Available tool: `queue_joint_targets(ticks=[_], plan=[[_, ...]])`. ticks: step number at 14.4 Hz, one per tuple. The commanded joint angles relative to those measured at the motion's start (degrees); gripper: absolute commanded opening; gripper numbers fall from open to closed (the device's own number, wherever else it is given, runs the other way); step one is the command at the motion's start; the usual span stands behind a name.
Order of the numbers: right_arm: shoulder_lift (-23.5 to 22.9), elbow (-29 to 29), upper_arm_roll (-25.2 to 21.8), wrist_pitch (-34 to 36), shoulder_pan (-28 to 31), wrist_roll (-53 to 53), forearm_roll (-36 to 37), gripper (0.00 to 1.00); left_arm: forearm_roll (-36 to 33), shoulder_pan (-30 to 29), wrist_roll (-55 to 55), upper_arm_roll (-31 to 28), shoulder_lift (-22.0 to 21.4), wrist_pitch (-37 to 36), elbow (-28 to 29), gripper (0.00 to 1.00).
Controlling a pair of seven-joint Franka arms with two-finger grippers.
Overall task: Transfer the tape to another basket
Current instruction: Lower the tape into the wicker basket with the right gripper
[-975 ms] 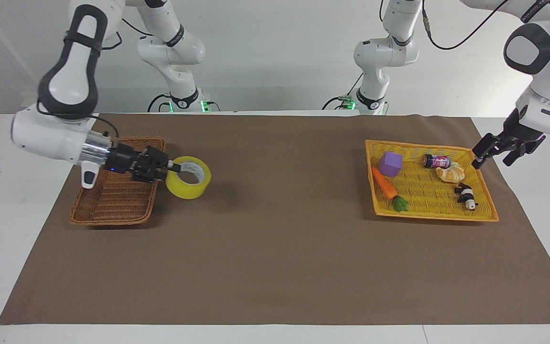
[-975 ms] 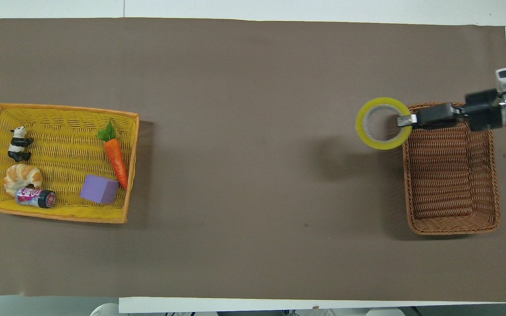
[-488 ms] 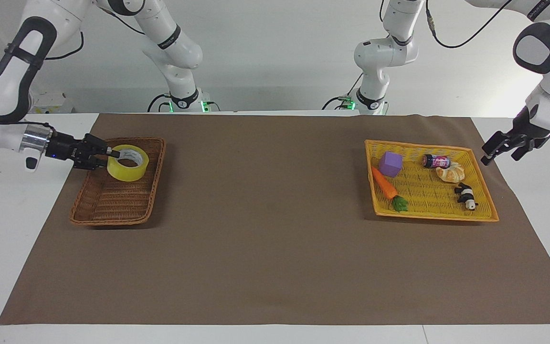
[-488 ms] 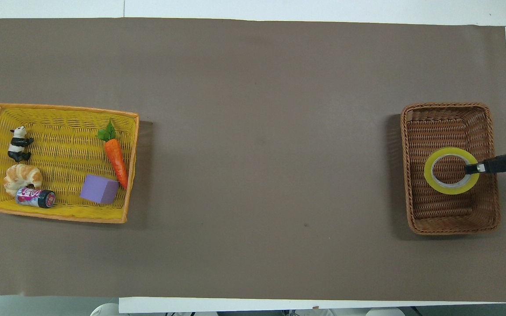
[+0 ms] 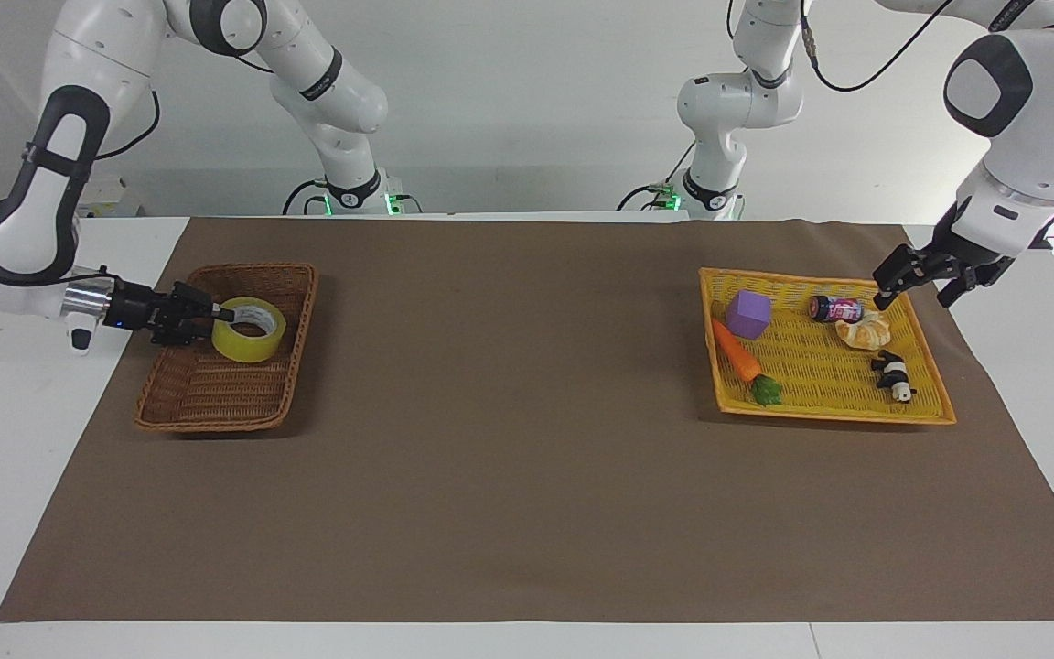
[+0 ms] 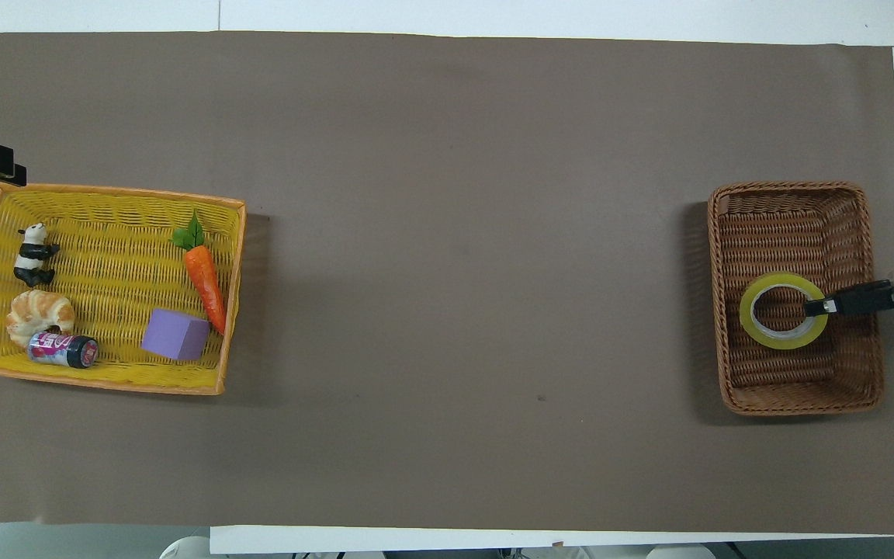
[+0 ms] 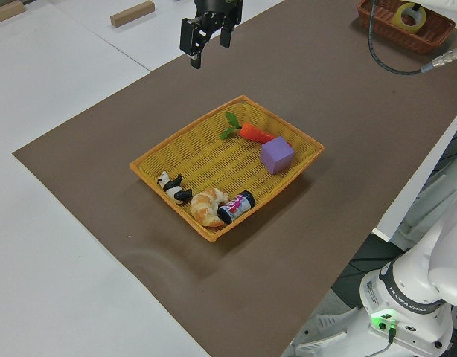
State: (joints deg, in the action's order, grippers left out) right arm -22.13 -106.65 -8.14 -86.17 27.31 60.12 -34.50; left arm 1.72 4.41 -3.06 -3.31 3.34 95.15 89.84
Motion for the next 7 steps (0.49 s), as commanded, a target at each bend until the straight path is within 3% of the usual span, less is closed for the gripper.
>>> queue_joint_targets(ticks=[1,2,5,7], plan=[[0.6,0.6,0.8,-0.4,0.5,0.8,1.9,0.5,-0.6,2.7,0.5,-0.7,3.7,-4.9,-8.3,1.0],[0.6,0.6,0.8,-0.7,0.5,0.7,2.0,0.99,-0.8,2.8,0.5,-0.8,3.8,-5.1,-8.4,1.0],[1.8,0.9,0.8,-2.2,-0.1,0.3,2.4,1.0,-0.9,3.7,0.4,-1.0,4.0,-5.1,-8.7,1.0],[5.8,1.4,0.9,-4.8,-3.0,0.2,5.8,1.0,-1.1,3.7,0.4,-1.0,4.0,-5.6,-8.7,1.0]])
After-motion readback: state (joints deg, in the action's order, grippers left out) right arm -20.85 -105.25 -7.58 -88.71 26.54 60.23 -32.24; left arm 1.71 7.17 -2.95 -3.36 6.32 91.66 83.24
